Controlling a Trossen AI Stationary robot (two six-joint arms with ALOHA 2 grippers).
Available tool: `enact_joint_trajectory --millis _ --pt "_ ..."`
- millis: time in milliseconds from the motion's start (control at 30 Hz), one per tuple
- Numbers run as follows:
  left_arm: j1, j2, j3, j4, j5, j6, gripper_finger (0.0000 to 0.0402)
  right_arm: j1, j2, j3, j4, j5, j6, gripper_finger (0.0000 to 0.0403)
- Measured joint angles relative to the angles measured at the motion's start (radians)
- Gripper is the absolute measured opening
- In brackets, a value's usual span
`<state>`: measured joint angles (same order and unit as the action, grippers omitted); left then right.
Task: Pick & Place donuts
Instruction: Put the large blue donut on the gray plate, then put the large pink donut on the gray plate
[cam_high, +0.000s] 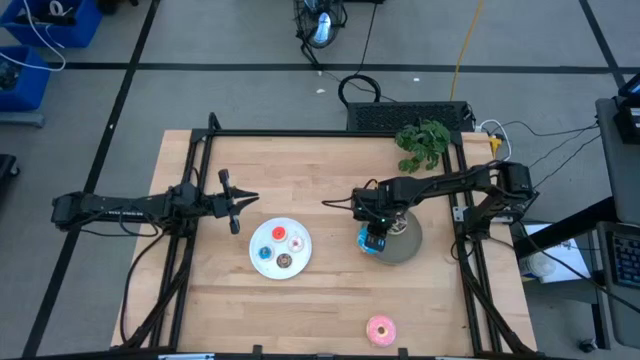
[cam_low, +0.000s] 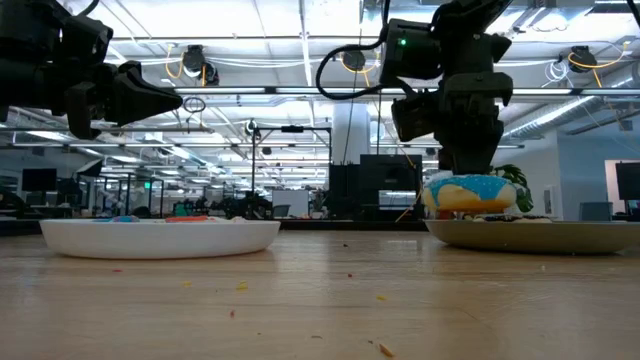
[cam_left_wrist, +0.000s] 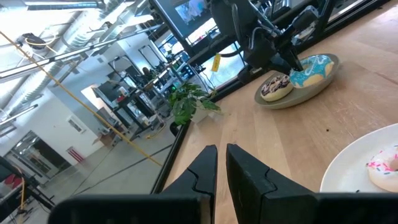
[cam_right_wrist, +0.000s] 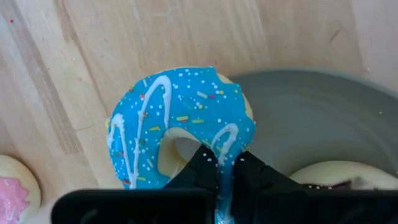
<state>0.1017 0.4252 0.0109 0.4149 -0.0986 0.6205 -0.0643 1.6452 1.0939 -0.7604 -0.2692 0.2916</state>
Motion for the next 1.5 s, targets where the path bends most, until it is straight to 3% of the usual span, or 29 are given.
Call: enact_joint_trajectory --millis 200,367,633,1133,1300,1500 --pt "0.0 0.0 0.0 0.0 0.0 0.0 0.0042 0.0 0.0 -0.042 0.001 -0.016 0.014 0.001" --pt "0.0 0.0 0.0 0.0 0.0 0.0 0.0042 0.0 0.0 -0.088 0.0 0.059 0.037 0.0021" --pt "0.0 0.0 0.0 0.0 0.0 0.005 0.0042 -0.001 -0.008 -0.09 0.017 0.123 0.055 0.0075" --pt "0.0 0.0 0.0 0.001 -0.004 0.004 0.0042 -0.001 -0.037 -0.089 -0.006 0.138 0.064 0.0229" --pt "0.0 0.0 0.0 0.006 0.001 0.004 0.0042 -0.001 -0.094 -0.087 -0.022 0.14 0.08 0.0248" --pt "0.0 0.0 0.0 0.006 0.003 0.004 0.0042 -0.001 -0.189 -0.087 -0.035 0.139 0.094 0.0243"
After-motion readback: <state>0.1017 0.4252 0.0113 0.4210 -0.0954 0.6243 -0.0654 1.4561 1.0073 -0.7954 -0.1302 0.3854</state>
